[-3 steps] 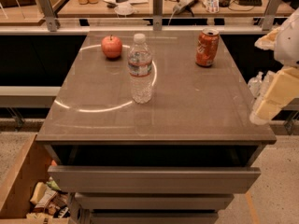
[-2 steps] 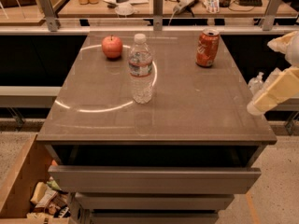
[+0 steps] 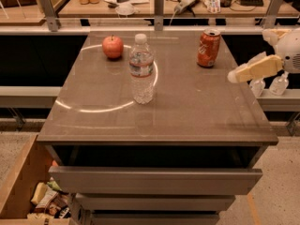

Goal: Knock coke can over

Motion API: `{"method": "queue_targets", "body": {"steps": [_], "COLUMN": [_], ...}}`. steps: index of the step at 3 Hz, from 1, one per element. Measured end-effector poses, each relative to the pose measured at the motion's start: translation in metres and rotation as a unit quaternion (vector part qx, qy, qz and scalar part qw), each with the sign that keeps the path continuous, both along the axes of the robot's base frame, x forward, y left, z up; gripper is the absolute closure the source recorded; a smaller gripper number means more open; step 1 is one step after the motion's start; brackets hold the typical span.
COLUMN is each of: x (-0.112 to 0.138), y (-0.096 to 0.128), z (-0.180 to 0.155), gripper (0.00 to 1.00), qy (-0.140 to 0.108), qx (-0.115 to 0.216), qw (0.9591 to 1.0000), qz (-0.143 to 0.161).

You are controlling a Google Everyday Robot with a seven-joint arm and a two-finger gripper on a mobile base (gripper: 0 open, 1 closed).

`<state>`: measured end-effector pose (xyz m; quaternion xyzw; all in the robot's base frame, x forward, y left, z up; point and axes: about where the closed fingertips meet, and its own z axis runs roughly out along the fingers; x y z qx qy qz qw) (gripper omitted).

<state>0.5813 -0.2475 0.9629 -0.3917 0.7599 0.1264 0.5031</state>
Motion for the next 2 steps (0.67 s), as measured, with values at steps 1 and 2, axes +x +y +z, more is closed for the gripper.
{"method": "queue_targets", "body": {"steps": [1,2], "x": [0.0193,0.0184], "y": [-0.003,-0.003], "z": [0.0046,0.0049], "gripper": [0.0,0.0], "qy": [-0.022,-0.021], "qx": [0.02,0.018], "qw": [0.9993,0.9993], "qz": [-0.023,-0.023]}}
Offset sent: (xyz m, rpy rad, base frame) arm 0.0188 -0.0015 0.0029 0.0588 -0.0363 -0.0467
